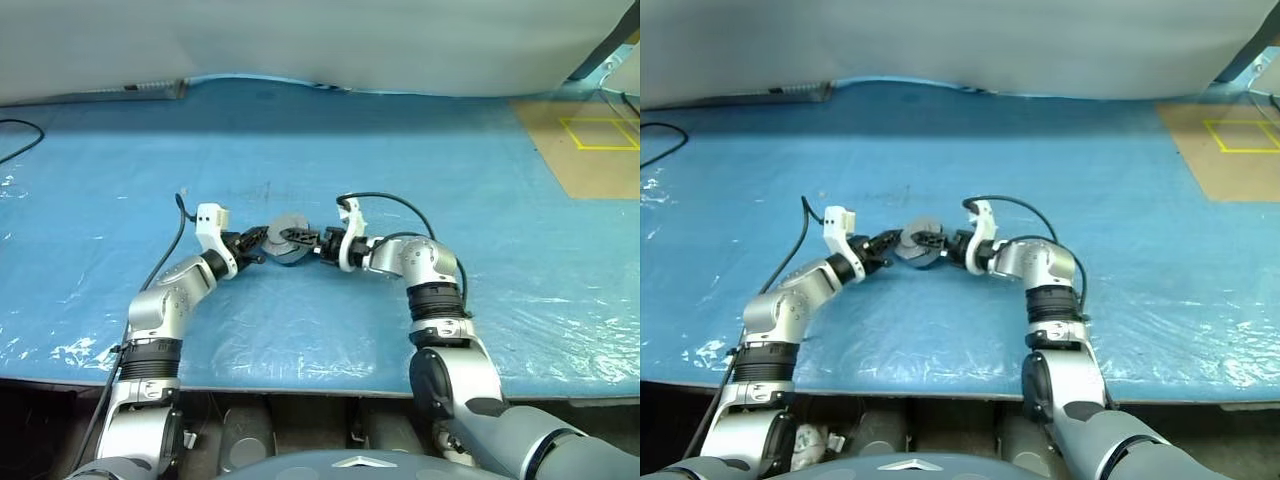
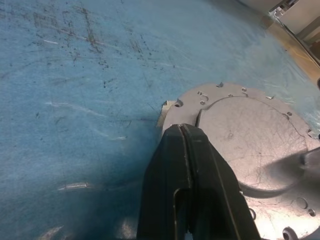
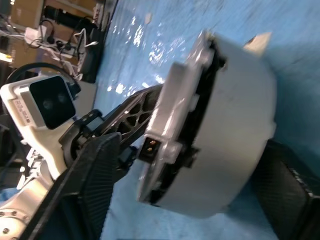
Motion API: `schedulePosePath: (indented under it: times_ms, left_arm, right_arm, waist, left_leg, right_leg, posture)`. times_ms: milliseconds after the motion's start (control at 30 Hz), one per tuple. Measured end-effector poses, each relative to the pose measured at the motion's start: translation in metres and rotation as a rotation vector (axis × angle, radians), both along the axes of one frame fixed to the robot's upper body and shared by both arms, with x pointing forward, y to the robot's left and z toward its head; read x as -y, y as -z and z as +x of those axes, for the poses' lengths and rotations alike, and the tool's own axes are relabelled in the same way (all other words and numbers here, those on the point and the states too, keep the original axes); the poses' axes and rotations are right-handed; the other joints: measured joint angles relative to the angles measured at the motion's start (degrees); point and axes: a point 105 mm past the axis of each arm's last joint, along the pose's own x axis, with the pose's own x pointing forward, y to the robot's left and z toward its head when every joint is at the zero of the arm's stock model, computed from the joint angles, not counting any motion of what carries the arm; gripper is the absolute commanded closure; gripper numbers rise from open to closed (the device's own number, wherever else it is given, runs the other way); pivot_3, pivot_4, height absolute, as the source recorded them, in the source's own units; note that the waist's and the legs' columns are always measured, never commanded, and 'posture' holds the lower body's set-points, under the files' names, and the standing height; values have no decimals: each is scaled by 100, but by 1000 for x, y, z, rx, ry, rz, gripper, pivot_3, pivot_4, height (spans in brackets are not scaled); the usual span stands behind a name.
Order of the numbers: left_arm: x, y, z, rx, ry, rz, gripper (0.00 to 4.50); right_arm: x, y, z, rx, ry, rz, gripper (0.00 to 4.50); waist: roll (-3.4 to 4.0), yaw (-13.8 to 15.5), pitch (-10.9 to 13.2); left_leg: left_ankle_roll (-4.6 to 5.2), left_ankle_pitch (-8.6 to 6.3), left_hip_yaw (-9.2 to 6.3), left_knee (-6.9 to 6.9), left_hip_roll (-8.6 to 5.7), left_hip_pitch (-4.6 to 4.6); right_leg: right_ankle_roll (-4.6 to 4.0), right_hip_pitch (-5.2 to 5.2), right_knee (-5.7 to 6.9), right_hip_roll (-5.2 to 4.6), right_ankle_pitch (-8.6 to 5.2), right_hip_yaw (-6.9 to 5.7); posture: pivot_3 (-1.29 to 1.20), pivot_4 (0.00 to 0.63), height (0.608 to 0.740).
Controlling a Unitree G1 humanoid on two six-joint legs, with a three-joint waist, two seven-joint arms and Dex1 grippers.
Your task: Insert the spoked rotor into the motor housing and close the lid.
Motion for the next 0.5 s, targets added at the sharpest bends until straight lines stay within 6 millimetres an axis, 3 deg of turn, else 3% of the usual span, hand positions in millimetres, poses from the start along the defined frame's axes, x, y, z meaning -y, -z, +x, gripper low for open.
schedulePosePath:
  times_ms: [67, 100, 500]
  left_arm:
    - [1, 1, 0, -1, 2, -1, 4500]
    - [1, 1, -1, -2, 3, -2, 4500]
    - [5, 2, -1, 1, 16, -2, 4500]
  right_arm:
    - [0, 1, -1, -17, 1, 5, 1994]
    - [0, 1, -1, -20, 1, 9, 2092]
    - [10, 5, -2, -53, 32, 38, 2092]
  waist:
    - [0, 37, 0]
    - [0, 56, 0]
    - [0, 90, 0]
  left_leg:
    - [0, 0, 0, 0, -2, 0]
    - [0, 0, 0, 0, -1, 0]
    - [-2, 1, -1, 0, -3, 1]
  right_leg:
    - [0, 0, -1, -2, 0, 0]
    - [1, 0, 0, -1, 0, 0]
    - [4, 0, 0, -2, 2, -1]
  posture:
    - [0, 150, 740]
    - [0, 150, 740]
    - [0, 150, 740]
